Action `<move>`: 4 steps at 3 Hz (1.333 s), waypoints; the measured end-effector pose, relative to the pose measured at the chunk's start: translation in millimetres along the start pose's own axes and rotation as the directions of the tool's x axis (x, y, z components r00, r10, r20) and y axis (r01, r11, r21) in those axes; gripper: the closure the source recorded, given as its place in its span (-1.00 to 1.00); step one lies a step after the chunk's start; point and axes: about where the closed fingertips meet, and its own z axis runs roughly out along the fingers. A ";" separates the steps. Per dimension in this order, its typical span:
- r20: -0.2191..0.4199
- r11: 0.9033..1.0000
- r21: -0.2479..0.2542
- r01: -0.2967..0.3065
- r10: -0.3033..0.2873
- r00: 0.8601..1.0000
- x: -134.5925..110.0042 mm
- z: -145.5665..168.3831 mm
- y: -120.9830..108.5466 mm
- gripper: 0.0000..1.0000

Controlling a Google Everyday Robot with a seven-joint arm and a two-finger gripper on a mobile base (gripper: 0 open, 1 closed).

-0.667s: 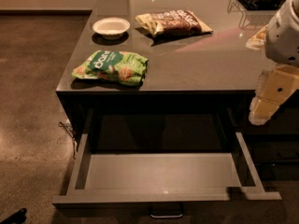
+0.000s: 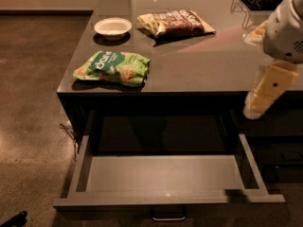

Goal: Place green rice chip bag into top drawer

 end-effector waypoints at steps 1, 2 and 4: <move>0.135 1.000 0.021 0.000 -0.003 0.991 -37.4 19.2 -36.5 -1.00; 0.240 0.998 0.013 0.061 -0.062 0.969 -96.9 55.0 -63.3 -1.00; 0.262 0.998 0.002 0.056 -0.055 0.964 -119.9 83.9 -67.3 -1.00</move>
Offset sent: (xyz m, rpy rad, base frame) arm 0.1467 0.1430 -0.0169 0.2927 -0.1163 0.2218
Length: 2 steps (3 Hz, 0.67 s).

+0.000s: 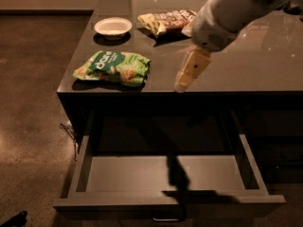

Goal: Place green rice chip bag into top drawer

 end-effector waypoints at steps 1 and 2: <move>0.000 1.000 -0.010 -0.005 0.005 1.000 -25.6 53.6 -9.3 -1.00; 0.002 1.000 -0.017 -0.011 0.011 1.000 -53.6 99.6 -16.3 -1.00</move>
Offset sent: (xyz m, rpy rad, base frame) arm 0.0868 0.1367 -0.0801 0.0172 0.0276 -0.0107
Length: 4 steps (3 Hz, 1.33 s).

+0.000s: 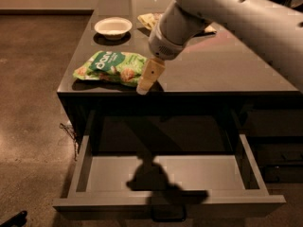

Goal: Place green rice chip bag into top drawer

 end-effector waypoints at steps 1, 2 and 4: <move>-0.008 1.000 0.007 -0.006 0.006 1.000 -20.9 34.0 -5.8 -1.00; 0.010 1.000 0.021 -0.020 0.020 1.000 -32.9 53.9 -9.9 -0.70; 0.091 0.999 0.015 -0.029 0.028 0.995 -47.1 66.9 -2.0 0.23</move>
Offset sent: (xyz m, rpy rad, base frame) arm 0.0469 0.0695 -0.0350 0.0525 -0.0380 -0.0491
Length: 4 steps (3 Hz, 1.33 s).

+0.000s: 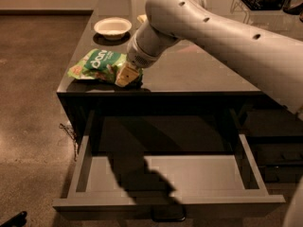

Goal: Place green rice chip bag into top drawer

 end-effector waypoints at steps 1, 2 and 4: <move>0.095 1.000 0.005 0.019 -0.020 0.995 -8.7 -32.9 9.4 0.70; 0.135 0.998 0.036 0.048 -0.053 0.989 -5.3 -97.2 25.4 1.00; 0.108 0.999 0.008 0.051 -0.051 0.993 10.3 -113.0 71.8 1.00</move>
Offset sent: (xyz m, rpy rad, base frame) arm -0.0987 -0.0675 0.1242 0.1270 -0.1427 0.0790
